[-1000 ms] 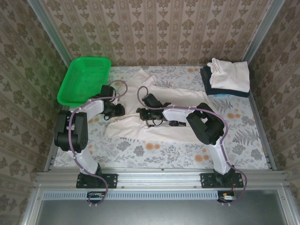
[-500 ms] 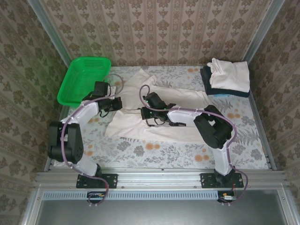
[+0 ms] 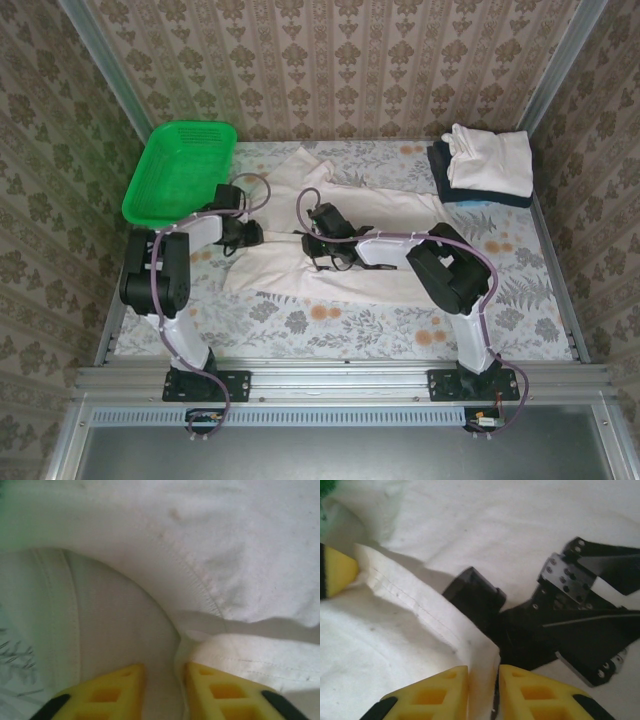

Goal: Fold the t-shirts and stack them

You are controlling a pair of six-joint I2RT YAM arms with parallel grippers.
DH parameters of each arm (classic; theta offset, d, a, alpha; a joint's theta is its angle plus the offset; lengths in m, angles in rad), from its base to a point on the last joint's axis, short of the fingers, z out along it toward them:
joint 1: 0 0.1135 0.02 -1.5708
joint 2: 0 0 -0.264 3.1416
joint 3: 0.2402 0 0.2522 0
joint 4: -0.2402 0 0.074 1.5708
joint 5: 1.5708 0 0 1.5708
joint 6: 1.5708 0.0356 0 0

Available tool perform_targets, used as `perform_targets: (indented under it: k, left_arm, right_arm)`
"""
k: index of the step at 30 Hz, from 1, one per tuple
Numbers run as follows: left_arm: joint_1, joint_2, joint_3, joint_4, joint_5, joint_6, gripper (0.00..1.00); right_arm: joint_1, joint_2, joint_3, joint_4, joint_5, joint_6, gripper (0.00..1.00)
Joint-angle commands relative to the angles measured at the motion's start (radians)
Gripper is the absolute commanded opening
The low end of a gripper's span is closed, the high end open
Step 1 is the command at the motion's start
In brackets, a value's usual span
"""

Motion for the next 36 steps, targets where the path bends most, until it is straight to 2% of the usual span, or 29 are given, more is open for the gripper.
perform_targets:
  k: [1, 2, 4, 7, 11, 14, 18, 23, 25, 27, 30, 34, 36]
  left_arm:
    - [0.007, -0.022, 0.102, -0.092, -0.081, -0.009, 0.4]
    - [0.004, -0.02, 0.132, -0.102, -0.081, -0.006, 0.48]
    - [-0.008, -0.006, 0.202, -0.116, -0.081, 0.011, 0.55]
    - [-0.043, 0.086, 0.39, -0.178, -0.085, 0.055, 0.67]
    - [-0.093, 0.275, 0.664, -0.177, -0.1, 0.117, 0.98]
    - [-0.11, 0.44, 0.862, -0.167, -0.1, 0.138, 1.0]
    - [-0.108, 0.68, 1.176, -0.241, -0.071, 0.117, 1.0]
    - [-0.115, 0.929, 1.51, -0.334, -0.043, 0.099, 1.0]
    - [-0.114, 0.967, 1.574, -0.41, -0.03, 0.08, 0.98]
    - [-0.104, 0.939, 1.523, -0.429, -0.014, 0.05, 0.92]
    - [-0.08, 0.819, 1.289, -0.388, -0.022, 0.021, 0.85]
    - [-0.036, 0.664, 0.955, -0.31, -0.001, -0.01, 0.81]
    - [-0.022, 0.61, 0.851, -0.295, -0.015, -0.007, 0.81]
  right_arm:
    - [-0.014, -0.078, 0.013, -0.122, 0.05, -0.032, 0.3]
    - [-0.023, -0.108, 0.01, -0.147, 0.059, -0.043, 0.34]
    - [-0.053, -0.168, 0.003, -0.197, 0.081, -0.054, 0.42]
    - [-0.138, -0.237, -0.002, -0.282, 0.108, -0.08, 0.46]
    - [-0.292, -0.261, 0.007, -0.379, 0.17, -0.129, 0.48]
    - [-0.388, -0.226, 0.047, -0.454, 0.228, -0.168, 0.48]
    - [-0.472, -0.136, 0.13, -0.522, 0.256, -0.199, 0.5]
    - [-0.501, -0.035, 0.192, -0.533, 0.141, -0.172, 0.49]
    - [-0.49, -0.018, 0.186, -0.529, 0.1, -0.146, 0.49]
    - [-0.474, -0.015, 0.159, -0.515, 0.098, -0.124, 0.49]
    - [-0.47, -0.012, 0.124, -0.525, 0.066, -0.07, 0.49]
    - [-0.452, -0.04, 0.056, -0.522, 0.027, -0.028, 0.49]
    - [-0.432, -0.065, 0.025, -0.525, 0.007, -0.009, 0.49]
